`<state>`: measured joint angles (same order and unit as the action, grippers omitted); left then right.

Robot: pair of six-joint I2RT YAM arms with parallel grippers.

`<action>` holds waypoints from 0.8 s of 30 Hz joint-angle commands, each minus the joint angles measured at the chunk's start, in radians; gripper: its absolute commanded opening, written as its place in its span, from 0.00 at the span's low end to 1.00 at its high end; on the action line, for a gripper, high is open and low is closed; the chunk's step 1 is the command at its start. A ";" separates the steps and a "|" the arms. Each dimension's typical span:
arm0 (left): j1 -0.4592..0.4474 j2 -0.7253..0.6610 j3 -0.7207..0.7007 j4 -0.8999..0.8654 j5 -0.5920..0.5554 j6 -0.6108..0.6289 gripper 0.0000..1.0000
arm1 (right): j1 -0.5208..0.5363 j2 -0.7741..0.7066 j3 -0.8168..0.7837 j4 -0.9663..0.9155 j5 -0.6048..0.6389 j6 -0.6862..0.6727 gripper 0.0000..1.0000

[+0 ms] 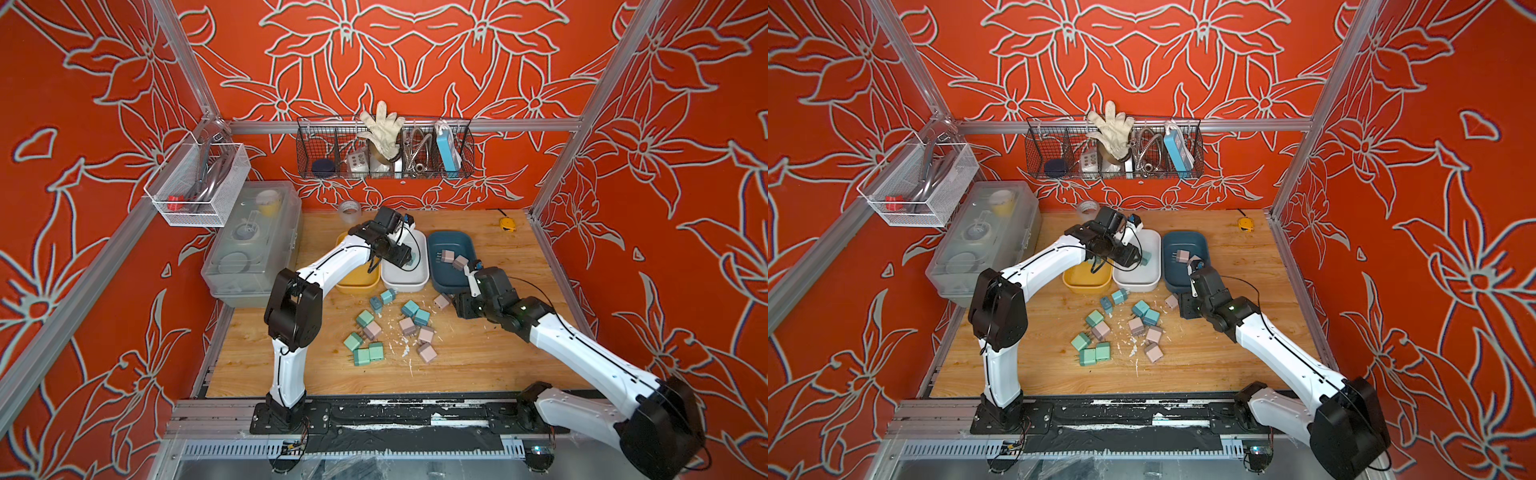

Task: Place the plugs by color into the storage box
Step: Place the plug in the storage box.

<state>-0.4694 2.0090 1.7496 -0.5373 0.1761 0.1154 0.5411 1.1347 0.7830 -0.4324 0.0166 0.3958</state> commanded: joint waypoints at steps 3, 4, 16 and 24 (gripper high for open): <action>0.045 0.152 0.175 -0.015 -0.050 -0.005 0.48 | -0.005 0.086 0.102 -0.017 -0.037 -0.075 0.66; 0.047 0.184 0.209 -0.026 -0.072 0.000 0.48 | -0.004 0.099 0.112 -0.015 -0.042 -0.080 0.66; 0.048 0.333 0.355 -0.076 -0.109 0.025 0.65 | -0.004 0.168 0.142 -0.002 -0.090 -0.091 0.66; 0.047 0.284 0.324 -0.054 -0.117 0.031 0.73 | -0.004 0.192 0.180 -0.023 -0.114 -0.089 0.66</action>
<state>-0.4198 2.3432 2.0808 -0.5941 0.0635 0.1406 0.5411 1.3201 0.9276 -0.4335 -0.0807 0.3191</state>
